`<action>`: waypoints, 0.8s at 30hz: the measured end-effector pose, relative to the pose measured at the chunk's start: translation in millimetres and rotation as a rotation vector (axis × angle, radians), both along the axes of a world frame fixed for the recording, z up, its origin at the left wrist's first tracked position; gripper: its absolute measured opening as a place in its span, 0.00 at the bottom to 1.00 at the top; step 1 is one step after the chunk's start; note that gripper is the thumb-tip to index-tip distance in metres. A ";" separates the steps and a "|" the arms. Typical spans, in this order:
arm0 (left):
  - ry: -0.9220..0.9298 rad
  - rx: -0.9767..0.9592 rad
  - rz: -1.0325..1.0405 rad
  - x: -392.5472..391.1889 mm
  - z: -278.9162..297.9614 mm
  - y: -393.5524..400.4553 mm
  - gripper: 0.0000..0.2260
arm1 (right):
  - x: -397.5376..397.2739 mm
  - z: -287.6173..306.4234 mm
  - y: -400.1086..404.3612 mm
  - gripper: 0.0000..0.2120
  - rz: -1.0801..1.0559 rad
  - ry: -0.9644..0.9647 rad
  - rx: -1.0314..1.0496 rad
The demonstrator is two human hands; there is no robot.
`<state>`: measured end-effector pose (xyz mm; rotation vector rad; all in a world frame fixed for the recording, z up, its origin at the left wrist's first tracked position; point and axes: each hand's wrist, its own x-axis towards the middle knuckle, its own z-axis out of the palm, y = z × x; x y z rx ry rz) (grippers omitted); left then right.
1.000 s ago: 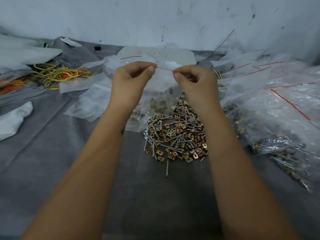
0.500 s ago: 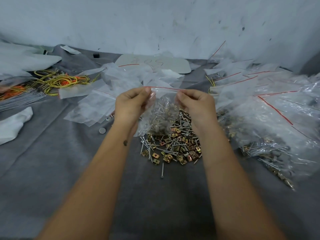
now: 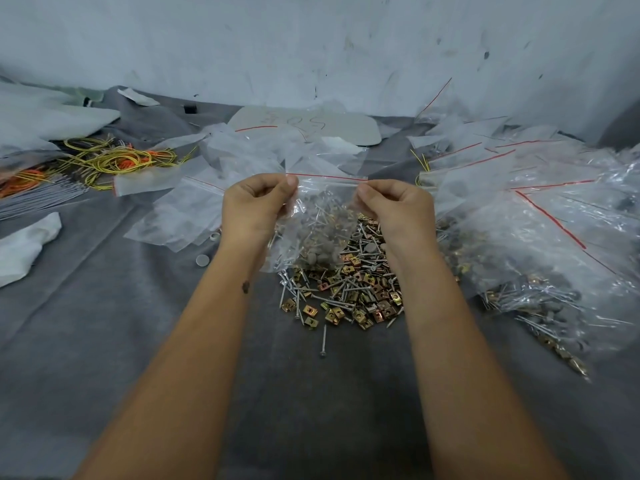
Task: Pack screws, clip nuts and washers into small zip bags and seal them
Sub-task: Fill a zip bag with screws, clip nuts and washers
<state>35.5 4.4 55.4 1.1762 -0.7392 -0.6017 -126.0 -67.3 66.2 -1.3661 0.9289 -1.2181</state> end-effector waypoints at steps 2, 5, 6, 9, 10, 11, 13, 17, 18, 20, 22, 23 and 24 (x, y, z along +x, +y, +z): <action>-0.020 0.002 -0.009 -0.9 -0.7 -0.7 0.04 | 0.7 0.0 0.3 0.08 -0.004 0.007 0.009; -0.067 0.008 -0.012 -2.8 -1.5 -2.1 0.06 | 2.7 0.0 2.2 0.09 0.009 0.013 0.003; -0.074 0.008 -0.013 -3.4 -1.7 -2.1 0.07 | 3.3 -0.1 3.2 0.09 0.020 0.002 0.006; -0.050 -0.001 -0.032 -5.6 -2.1 -1.5 0.06 | 4.5 -0.2 5.0 0.09 0.054 -0.034 0.010; -0.036 -0.002 -0.038 -6.2 -2.3 -0.9 0.05 | 4.6 -0.2 5.4 0.09 0.068 -0.027 0.005; -0.026 -0.002 -0.044 -6.8 -2.5 -0.5 0.05 | 4.7 -0.1 5.7 0.08 0.080 -0.019 0.001; -0.019 -0.009 -0.055 -8.0 -3.2 0.4 0.04 | 4.2 0.6 5.7 0.09 0.094 -0.024 -0.002; -0.002 -0.007 -0.104 -9.3 -3.1 2.2 0.04 | 3.5 1.3 5.5 0.10 0.107 -0.007 -0.032; -0.002 -0.003 -0.114 -9.6 -3.0 2.4 0.05 | 3.9 1.0 5.8 0.10 0.107 -0.005 -0.037; -0.025 -0.001 -0.115 -11.1 -3.5 2.4 0.06 | 4.9 0.1 6.7 0.10 0.098 0.006 -0.049; -0.048 -0.013 -0.107 -12.5 -4.3 2.0 0.06 | 5.6 -0.8 7.8 0.10 0.086 0.017 -0.065; -0.056 -0.018 -0.101 -13.1 -4.5 1.7 0.06 | 5.7 -0.7 8.3 0.10 0.084 0.012 -0.068; -0.059 -0.021 -0.091 -13.3 -5.0 1.3 0.06 | 5.7 -0.5 8.8 0.10 0.087 -0.004 -0.065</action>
